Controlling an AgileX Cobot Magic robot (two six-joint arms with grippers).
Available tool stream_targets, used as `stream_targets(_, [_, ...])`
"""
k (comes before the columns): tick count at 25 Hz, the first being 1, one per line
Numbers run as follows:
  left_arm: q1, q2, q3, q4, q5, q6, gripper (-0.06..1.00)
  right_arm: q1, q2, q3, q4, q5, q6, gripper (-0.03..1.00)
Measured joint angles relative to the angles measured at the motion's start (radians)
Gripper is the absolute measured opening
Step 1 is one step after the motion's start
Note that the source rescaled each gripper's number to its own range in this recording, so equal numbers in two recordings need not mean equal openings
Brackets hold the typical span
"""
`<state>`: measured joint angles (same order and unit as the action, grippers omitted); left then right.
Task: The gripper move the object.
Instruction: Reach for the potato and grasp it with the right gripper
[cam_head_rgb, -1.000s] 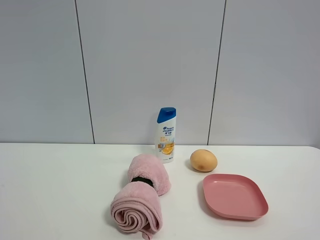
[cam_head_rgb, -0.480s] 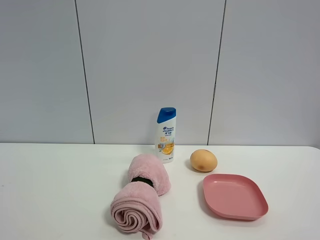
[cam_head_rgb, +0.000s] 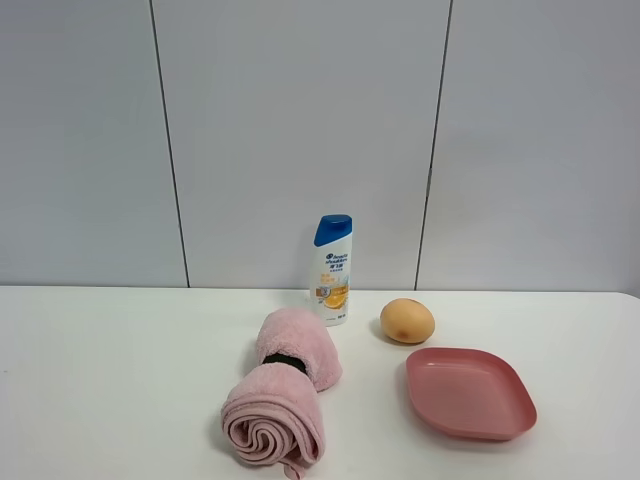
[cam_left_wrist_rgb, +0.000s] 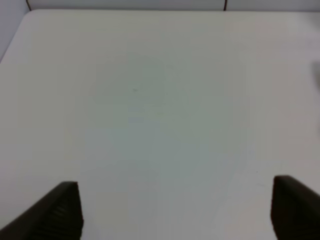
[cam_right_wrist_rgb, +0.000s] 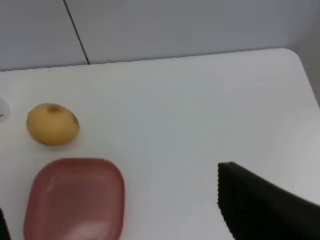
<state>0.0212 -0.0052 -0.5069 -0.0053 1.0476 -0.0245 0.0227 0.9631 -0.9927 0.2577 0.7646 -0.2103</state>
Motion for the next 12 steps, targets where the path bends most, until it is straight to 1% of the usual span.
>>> stream_targets(2, [0.0, 0.0, 0.0, 0.0, 0.0, 0.0, 1.0, 0.064, 0.152, -0.109, -0.023, -0.001, -0.025, 0.84])
stream_targets(5, [0.0, 0.0, 0.0, 0.0, 0.0, 0.0, 1.0, 0.175, 0.359, -0.259, -0.106, 0.006, -0.027, 0.96])
stream_targets(7, [0.0, 0.0, 0.0, 0.0, 0.0, 0.0, 1.0, 0.24, 0.488, -0.348, -0.158, 0.023, -0.017, 0.98])
stream_targets(9, [0.0, 0.0, 0.0, 0.0, 0.0, 0.0, 1.0, 0.284, 0.602, -0.416, -0.195, 0.05, -0.004, 1.0])
stream_targets(12, [0.0, 0.0, 0.0, 0.0, 0.0, 0.0, 1.0, 0.325, 0.764, -0.5, -0.229, 0.095, 0.028, 1.0])
